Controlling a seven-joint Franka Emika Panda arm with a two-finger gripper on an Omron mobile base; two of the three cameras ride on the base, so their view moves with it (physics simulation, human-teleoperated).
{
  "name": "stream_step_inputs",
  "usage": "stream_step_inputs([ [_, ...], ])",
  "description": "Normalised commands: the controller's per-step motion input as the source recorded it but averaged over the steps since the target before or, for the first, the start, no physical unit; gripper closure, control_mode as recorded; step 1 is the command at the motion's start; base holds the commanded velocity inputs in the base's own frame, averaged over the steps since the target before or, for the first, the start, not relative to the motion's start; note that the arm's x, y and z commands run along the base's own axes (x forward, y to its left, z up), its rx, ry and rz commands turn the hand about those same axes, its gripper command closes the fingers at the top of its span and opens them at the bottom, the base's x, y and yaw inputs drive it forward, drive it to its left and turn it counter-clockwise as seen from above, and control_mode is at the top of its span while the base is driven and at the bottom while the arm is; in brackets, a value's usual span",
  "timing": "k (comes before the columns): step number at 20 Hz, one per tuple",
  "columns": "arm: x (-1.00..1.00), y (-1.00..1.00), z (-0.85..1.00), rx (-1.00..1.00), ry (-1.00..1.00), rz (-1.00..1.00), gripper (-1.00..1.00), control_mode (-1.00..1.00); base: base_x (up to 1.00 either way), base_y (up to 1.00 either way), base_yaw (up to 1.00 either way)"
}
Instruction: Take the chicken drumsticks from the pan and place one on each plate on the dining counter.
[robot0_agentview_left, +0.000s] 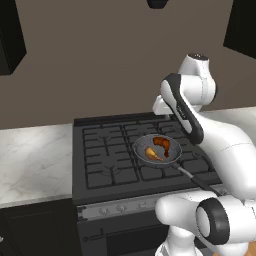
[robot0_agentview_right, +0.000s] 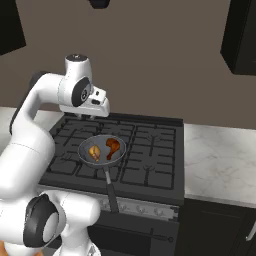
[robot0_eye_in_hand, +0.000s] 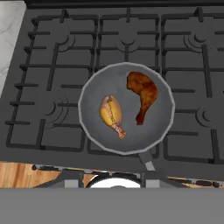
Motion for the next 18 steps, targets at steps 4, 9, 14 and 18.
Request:
stream_step_inputs([
  [4, -0.06, -0.05, -0.08, 0.00, 0.00, 0.00, -1.00, -1.00, 0.00, 0.00, 0.00],
  [9, -0.08, -0.01, -0.53, -0.03, 0.00, 0.02, -1.00, -1.00, 0.00, 0.00, 0.00],
  [14, 0.33, 0.20, -0.54, -0.01, 0.11, -0.02, -1.00, -1.00, 0.00, 0.00, 0.00],
  [18, 0.50, 0.33, -0.59, 0.00, 0.04, -0.03, -1.00, -1.00, 0.00, 0.00, 0.00],
])
